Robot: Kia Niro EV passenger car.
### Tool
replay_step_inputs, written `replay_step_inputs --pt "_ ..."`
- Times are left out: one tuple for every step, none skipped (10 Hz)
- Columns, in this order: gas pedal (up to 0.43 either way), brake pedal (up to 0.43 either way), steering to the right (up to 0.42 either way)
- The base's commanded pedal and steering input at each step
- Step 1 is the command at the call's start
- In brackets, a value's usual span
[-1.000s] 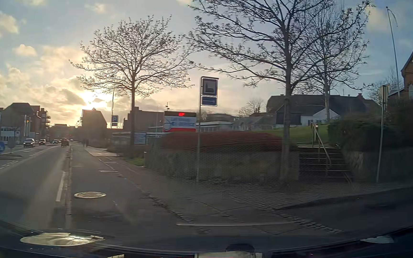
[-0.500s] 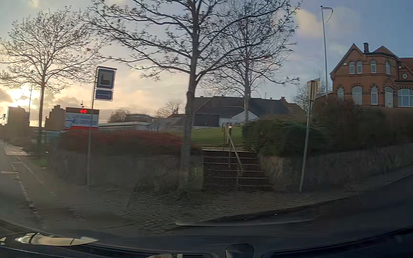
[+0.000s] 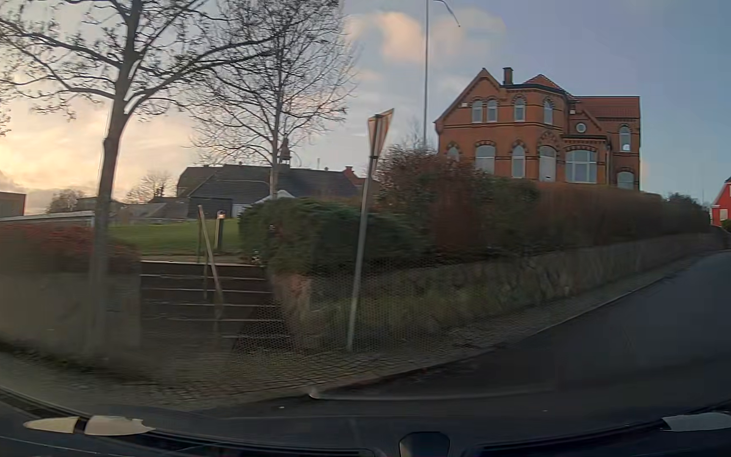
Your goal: Follow the waypoints while adhering to traffic rules and regulations
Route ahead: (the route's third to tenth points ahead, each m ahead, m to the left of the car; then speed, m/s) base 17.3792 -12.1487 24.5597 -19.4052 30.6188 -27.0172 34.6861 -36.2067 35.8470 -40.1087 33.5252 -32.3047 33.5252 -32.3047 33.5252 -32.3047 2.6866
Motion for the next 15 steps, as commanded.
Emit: replay_step_inputs --pt "0.098 0.0 0.864" --pt "0.118 0.0 0.853" --pt "0.118 0.0 0.829" --pt "0.13 0.0 0.795" --pt "0.13 0.0 0.756" --pt "0.13 0.0 0.735" --pt "0.13 0.0 0.708" --pt "0.13 0.0 0.672" --pt "0.157 0.0 0.639" --pt "0.169 0.0 0.615" --pt "0.169 0.0 0.576" --pt "0.177 0.0 0.525" --pt "0.189 0.0 0.495" --pt "0.189 0.0 0.453" --pt "0.189 0.0 0.392"
